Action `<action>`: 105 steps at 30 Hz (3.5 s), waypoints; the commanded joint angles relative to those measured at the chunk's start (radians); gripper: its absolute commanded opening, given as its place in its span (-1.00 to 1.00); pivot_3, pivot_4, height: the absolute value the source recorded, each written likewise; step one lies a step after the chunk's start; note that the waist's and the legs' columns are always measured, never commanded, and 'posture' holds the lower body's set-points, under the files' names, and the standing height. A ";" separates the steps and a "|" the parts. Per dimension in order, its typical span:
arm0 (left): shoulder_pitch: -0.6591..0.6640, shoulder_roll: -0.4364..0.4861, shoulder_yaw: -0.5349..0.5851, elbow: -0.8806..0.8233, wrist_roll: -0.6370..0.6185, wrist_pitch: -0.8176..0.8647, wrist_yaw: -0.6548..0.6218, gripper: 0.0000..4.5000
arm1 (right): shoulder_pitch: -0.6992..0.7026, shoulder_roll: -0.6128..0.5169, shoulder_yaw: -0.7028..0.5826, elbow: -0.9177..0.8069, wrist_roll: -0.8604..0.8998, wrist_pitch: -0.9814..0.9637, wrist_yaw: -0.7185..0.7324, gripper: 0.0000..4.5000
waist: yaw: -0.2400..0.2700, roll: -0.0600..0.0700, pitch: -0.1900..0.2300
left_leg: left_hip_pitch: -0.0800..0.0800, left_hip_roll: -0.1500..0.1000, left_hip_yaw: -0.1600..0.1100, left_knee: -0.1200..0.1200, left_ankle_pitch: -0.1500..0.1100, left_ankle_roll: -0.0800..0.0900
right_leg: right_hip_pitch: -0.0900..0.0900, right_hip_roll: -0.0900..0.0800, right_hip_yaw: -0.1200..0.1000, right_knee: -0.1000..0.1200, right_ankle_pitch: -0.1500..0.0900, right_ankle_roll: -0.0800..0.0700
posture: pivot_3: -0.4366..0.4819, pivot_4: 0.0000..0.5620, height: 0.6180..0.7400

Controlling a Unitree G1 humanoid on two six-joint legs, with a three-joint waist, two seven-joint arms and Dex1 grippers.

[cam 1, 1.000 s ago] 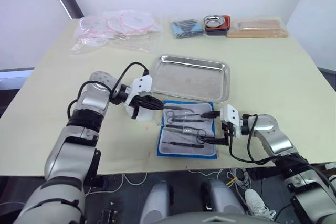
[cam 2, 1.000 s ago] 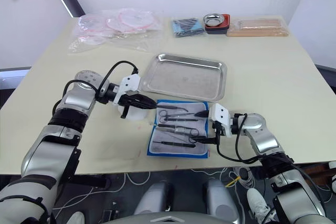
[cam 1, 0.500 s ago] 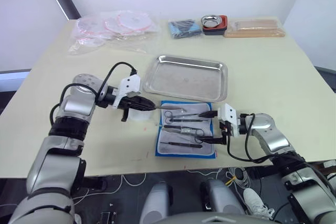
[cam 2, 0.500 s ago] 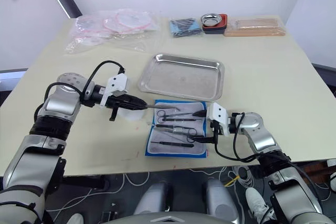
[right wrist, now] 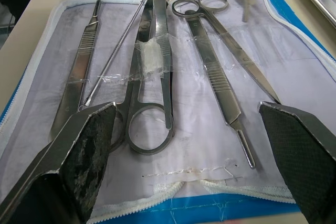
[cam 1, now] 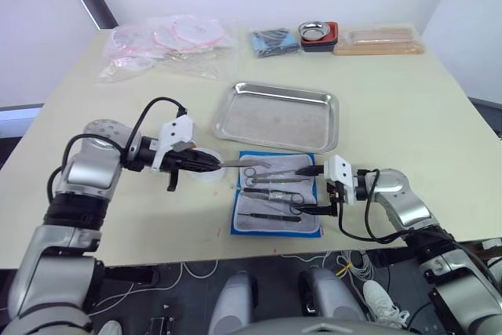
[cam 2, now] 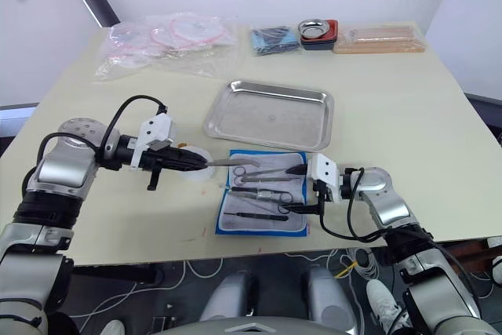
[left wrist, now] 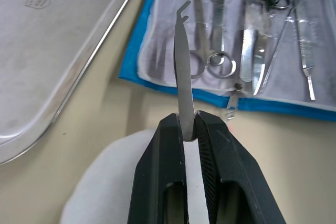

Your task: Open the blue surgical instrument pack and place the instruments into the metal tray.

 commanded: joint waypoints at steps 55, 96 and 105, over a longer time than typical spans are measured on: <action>-0.124 -0.589 0.210 -0.042 0.022 0.465 1.291 -0.99 | 0.021 0.045 0.033 0.183 -0.100 -0.022 -0.070 1.00 | -0.007 -0.009 -0.004 | 0.004 -0.002 -0.003 -0.009 0.006 -0.010 | 0.000 0.005 0.000 -0.001 0.005 0.001 | -0.05 -0.47 1.00; -0.023 -0.529 0.164 -0.193 -0.020 0.235 1.050 0.97 | 0.032 0.050 0.022 0.185 -0.097 -0.025 -0.079 1.00 | -0.007 -0.009 -0.003 | 0.004 -0.002 -0.004 -0.010 0.007 -0.012 | 0.000 0.004 -0.001 -0.001 0.005 0.001 | -0.05 -0.47 1.00; 0.060 -0.401 0.140 -0.261 -0.080 0.147 0.779 0.97 | 0.036 0.042 0.021 0.189 -0.095 -0.023 -0.065 1.00 | -0.007 -0.009 -0.003 | 0.004 -0.002 -0.004 -0.011 0.007 -0.012 | -0.001 0.004 -0.001 -0.002 0.005 0.000 | -0.05 -0.47 1.00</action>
